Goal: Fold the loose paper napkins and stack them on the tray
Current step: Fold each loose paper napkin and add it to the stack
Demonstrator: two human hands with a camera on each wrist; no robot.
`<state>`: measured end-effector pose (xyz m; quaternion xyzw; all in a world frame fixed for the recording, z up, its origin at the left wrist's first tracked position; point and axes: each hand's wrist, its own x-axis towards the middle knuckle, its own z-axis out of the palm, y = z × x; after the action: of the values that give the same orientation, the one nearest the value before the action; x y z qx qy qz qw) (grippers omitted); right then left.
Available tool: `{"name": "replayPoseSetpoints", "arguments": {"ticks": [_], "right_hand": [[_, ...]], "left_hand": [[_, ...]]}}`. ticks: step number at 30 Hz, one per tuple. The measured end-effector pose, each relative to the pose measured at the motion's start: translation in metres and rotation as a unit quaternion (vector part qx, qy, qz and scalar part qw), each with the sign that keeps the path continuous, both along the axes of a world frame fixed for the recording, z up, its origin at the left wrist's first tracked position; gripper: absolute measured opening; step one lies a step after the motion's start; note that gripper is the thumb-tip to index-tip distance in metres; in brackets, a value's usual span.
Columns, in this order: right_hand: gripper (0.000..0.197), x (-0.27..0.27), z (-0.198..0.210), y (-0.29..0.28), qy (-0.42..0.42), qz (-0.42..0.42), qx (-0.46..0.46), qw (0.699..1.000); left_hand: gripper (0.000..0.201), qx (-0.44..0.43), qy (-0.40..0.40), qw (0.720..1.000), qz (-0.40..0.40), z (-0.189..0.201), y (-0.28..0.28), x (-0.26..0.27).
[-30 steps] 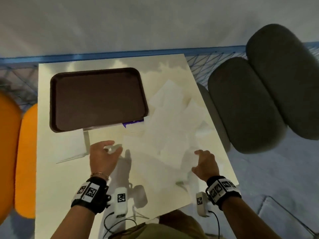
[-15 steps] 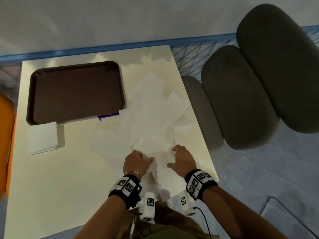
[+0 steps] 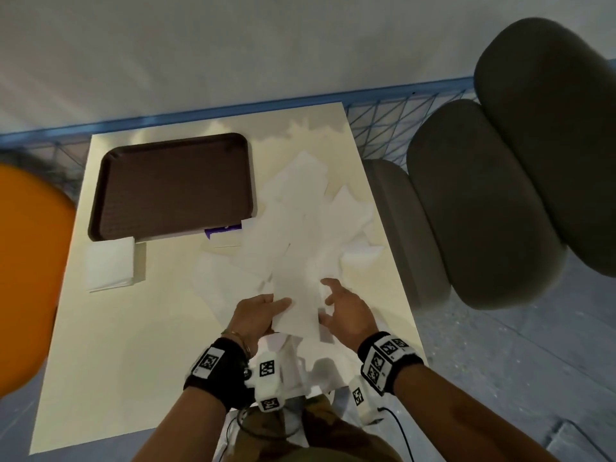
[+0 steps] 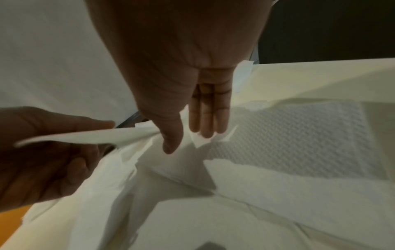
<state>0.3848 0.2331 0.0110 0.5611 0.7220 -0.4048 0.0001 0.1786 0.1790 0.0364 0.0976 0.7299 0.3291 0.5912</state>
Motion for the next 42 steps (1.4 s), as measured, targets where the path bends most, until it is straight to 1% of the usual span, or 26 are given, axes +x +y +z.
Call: {"name": "replayPoseSetpoints", "arguments": {"ticks": [2, 3, 5, 7, 10, 12, 14, 15, 17, 19, 20, 21, 23, 24, 25, 26, 27, 28, 29, 30, 31, 33, 34, 37, 40, 42], "right_hand": [[0.083, -0.003, 0.011, -0.001, 0.077, -0.018, -0.034, 0.996], [0.083, -0.004, 0.016, -0.002, 0.117, -0.024, -0.047, 0.992], [0.071, -0.009, 0.026, -0.003, 0.184, -0.036, -0.064, 0.98], [0.057, -0.015, 0.039, -0.004, 0.227, -0.052, -0.087, 0.969], [0.034, -0.022, 0.057, -0.004, 0.269, -0.053, -0.087, 0.958], [0.034, -0.025, 0.067, -0.003, 0.284, -0.042, -0.064, 0.956], [0.035, -0.028, 0.077, -0.002, 0.294, -0.017, -0.026, 0.955], [0.033, -0.029, 0.084, -0.002, 0.296, 0.0, -0.003, 0.955], [0.024, -0.031, 0.098, 0.001, 0.288, 0.028, 0.047, 0.956], [0.01, -0.033, 0.113, 0.007, 0.247, 0.047, 0.093, 0.963], [0.003, -0.034, 0.121, 0.01, 0.207, 0.062, 0.11, 0.97], [0.009, -0.035, 0.128, 0.013, 0.157, 0.078, 0.127, 0.976], [0.023, -0.037, 0.14, 0.018, 0.08, 0.102, 0.148, 0.98], [0.027, -0.039, 0.148, 0.019, 0.054, 0.115, 0.149, 0.981], [0.029, -0.041, 0.156, 0.019, 0.039, 0.128, 0.144, 0.98], [0.03, -0.044, 0.162, 0.019, 0.027, 0.136, 0.137, 0.981], [0.029, -0.045, 0.168, 0.019, 0.019, 0.144, 0.128, 0.981], [0.028, -0.046, 0.173, 0.018, 0.015, 0.148, 0.116, 0.982], [0.026, -0.046, 0.176, 0.019, 0.022, 0.143, 0.092, 0.985], [0.023, -0.044, 0.178, 0.021, 0.037, 0.132, 0.055, 0.989], [0.019, -0.042, 0.18, 0.022, 0.053, 0.122, 0.007, 0.991], [0.015, -0.036, 0.184, 0.023, 0.081, 0.116, -0.082, 0.986], [0.015, -0.032, 0.186, 0.023, 0.094, 0.121, -0.108, 0.982], [0.017, -0.025, 0.193, 0.022, 0.13, 0.147, -0.149, 0.969], [0.018, -0.022, 0.202, 0.022, 0.145, 0.178, -0.193, 0.954], [0.018, -0.021, 0.208, 0.024, 0.154, 0.206, -0.205, 0.944]], "left_hand": [[0.02, 0.02, -0.103, 0.994, 0.024, 0.019, -0.007, -0.005], [0.024, 0.031, -0.138, 0.989, 0.03, 0.023, -0.012, -0.008], [0.037, 0.042, -0.18, 0.982, 0.031, 0.027, -0.023, -0.016], [0.041, 0.057, -0.203, 0.977, 0.032, 0.032, -0.034, -0.019], [0.038, 0.08, -0.217, 0.972, 0.034, 0.038, -0.047, -0.022], [0.037, 0.094, -0.222, 0.97, 0.026, 0.043, -0.054, -0.025], [0.038, 0.113, -0.207, 0.972, 0.012, 0.047, -0.061, -0.027], [0.043, 0.126, -0.19, 0.974, 0.006, 0.05, -0.064, -0.027], [0.06, 0.157, -0.121, 0.98, -0.003, 0.058, -0.067, -0.029], [0.073, 0.197, 0.005, 0.98, -0.038, 0.073, -0.071, -0.03], [0.082, 0.221, 0.077, 0.969, -0.075, 0.081, -0.074, -0.031], [0.095, 0.246, 0.132, 0.953, -0.117, 0.087, -0.077, -0.032], [0.121, 0.277, 0.201, 0.917, -0.204, 0.098, -0.078, -0.026], [0.123, 0.285, 0.244, 0.897, -0.232, 0.102, -0.076, -0.02], [0.114, 0.292, 0.296, 0.877, -0.24, 0.104, -0.073, -0.013], [0.091, 0.306, 0.342, 0.861, -0.22, 0.105, -0.068, -0.008], [0.059, 0.32, 0.374, 0.852, -0.177, 0.106, -0.062, -0.006], [0.029, 0.323, 0.39, 0.851, -0.136, 0.109, -0.058, -0.005], [0.013, 0.323, 0.396, 0.853, -0.109, 0.112, -0.055, -0.007], [0.011, 0.317, 0.392, 0.858, -0.094, 0.114, -0.053, -0.011], [0.01, 0.307, 0.363, 0.876, -0.081, 0.116, -0.052, -0.015], [0.008, 0.297, 0.279, 0.912, -0.055, 0.123, -0.053, -0.023], [0.01, 0.296, 0.251, 0.92, -0.052, 0.126, -0.054, -0.026], [0.018, 0.281, 0.203, 0.936, -0.067, 0.129, -0.057, -0.034], [0.028, 0.271, 0.138, 0.949, -0.086, 0.134, -0.06, -0.037], [0.031, 0.262, 0.095, 0.957, -0.082, 0.139, -0.06, -0.035]]}}
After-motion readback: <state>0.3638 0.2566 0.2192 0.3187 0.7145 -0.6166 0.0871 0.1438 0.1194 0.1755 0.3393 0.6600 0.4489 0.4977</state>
